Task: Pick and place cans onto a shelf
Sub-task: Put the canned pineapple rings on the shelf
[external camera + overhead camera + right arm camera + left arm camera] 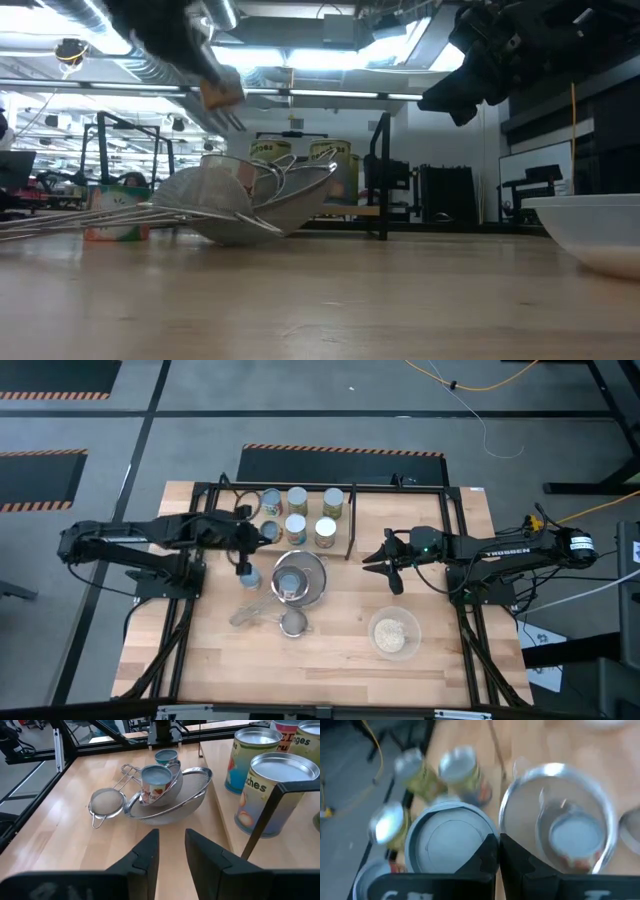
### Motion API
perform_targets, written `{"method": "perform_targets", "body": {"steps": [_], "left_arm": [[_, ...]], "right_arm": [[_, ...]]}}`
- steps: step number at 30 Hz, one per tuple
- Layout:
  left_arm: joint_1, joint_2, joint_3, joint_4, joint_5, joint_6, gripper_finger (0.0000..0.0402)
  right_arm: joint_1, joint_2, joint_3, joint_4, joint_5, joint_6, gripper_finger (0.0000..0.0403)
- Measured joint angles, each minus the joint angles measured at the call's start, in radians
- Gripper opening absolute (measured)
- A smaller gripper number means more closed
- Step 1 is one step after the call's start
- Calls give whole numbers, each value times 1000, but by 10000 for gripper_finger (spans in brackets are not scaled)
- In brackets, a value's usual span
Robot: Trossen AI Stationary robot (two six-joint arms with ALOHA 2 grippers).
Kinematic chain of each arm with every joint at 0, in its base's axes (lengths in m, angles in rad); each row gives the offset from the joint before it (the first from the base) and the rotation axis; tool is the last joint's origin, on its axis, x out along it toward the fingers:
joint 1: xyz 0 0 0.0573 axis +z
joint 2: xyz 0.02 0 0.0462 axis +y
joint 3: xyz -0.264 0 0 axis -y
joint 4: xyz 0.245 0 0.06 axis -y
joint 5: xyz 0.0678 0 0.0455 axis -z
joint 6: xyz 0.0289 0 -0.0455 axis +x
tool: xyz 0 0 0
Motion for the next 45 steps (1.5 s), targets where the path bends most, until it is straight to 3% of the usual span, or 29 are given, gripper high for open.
{"method": "perform_targets", "body": {"steps": [11,19,37,45], "left_arm": [[222,220,0,-62,168,181,2],[324,351,0,-55,221,288,3],[353,443,0,-40,221,319,9],[353,443,0,-41,218,319,48]], "right_arm": [[0,0,0,1,-1,1,98],[0,0,0,1,-2,1,98],[0,0,0,0,-3,1,98],[0,0,0,0,-3,1,98]]}}
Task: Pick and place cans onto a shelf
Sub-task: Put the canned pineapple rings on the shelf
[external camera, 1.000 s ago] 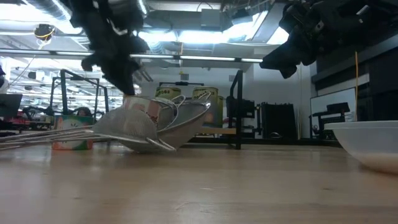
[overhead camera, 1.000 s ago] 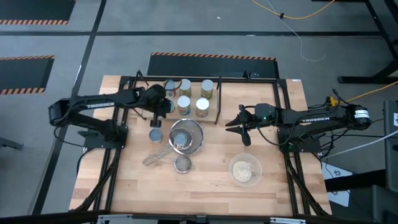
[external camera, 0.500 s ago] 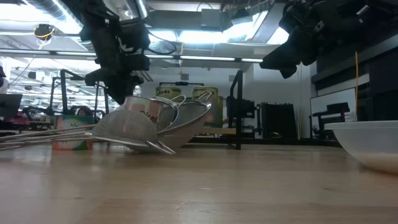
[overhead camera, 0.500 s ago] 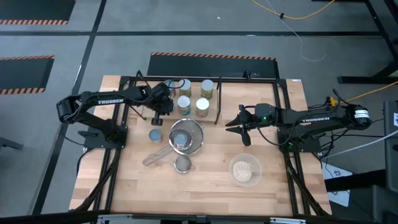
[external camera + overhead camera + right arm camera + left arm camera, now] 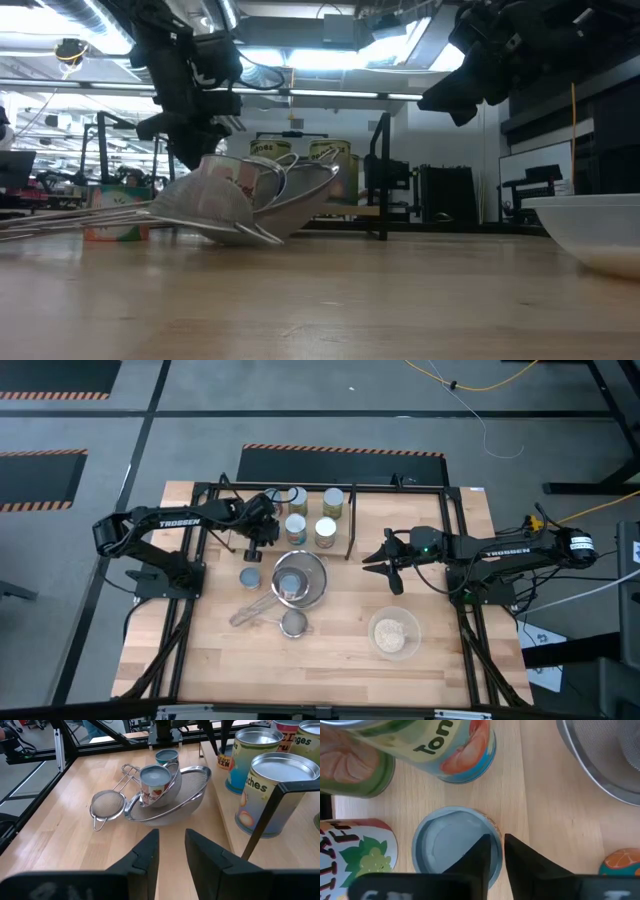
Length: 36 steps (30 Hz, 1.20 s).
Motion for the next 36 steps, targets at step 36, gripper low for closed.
{"method": "perform_targets", "body": {"steps": [36], "left_arm": [[-75,-105,53,37,-155,-411,69]], "right_arm": [[0,0,0,-1,0,0,98]]}}
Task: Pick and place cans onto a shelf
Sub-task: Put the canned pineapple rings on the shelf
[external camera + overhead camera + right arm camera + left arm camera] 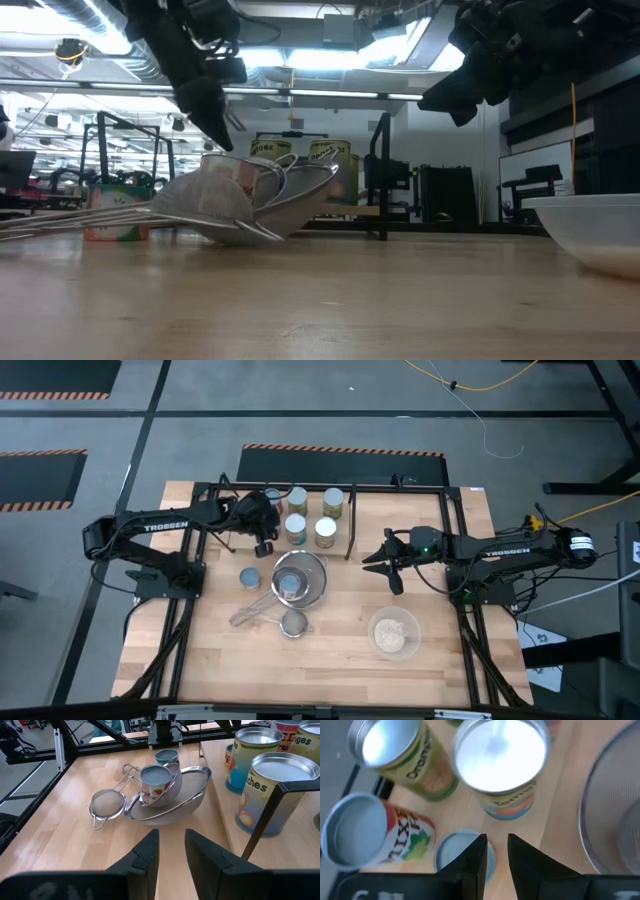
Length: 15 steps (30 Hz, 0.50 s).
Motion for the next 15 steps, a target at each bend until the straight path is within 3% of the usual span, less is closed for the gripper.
{"method": "perform_targets", "body": {"steps": [5,15], "left_arm": [[5,0,-5,7,0,-114,69],[6,0,-94,109,-49,-142,69]], "right_arm": [[0,0,0,0,0,-2,98],[0,0,0,0,0,-2,98]]}}
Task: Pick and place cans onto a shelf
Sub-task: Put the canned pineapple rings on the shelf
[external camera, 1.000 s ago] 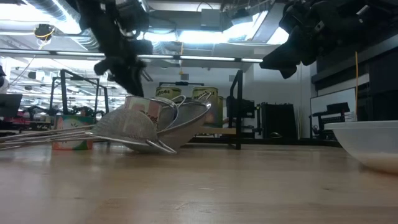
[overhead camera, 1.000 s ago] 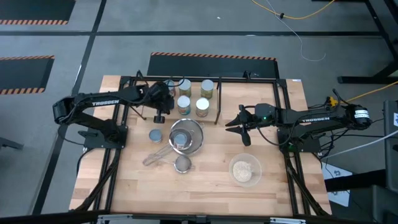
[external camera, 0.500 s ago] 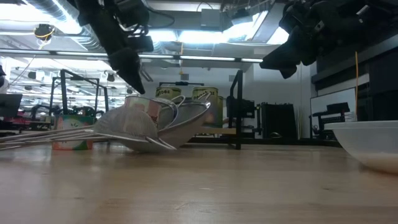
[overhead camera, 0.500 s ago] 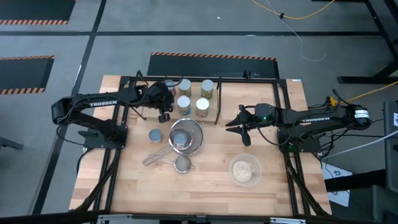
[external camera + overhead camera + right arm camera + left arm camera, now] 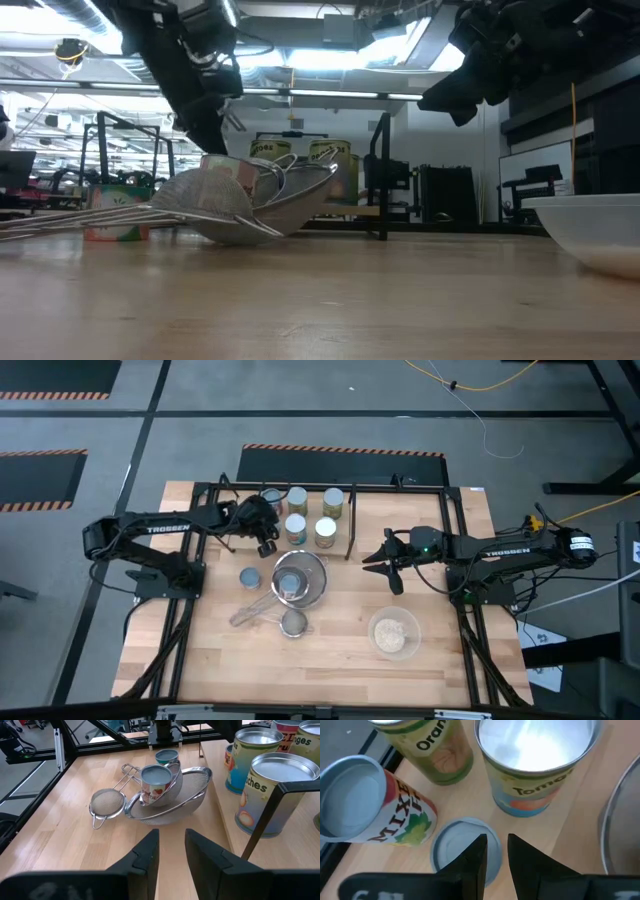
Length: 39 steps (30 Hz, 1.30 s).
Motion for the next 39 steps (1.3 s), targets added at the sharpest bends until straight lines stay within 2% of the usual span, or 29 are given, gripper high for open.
{"method": "perform_targets", "body": {"steps": [19,31,39], "left_arm": [[0,0,-135,202,-18,-36,69],[0,0,-180,217,-48,-28,67],[0,0,-180,217,-45,-25,10]], "right_arm": [[0,0,0,0,0,-1,98],[0,0,0,0,0,-1,98],[0,0,0,0,0,-1,98]]}}
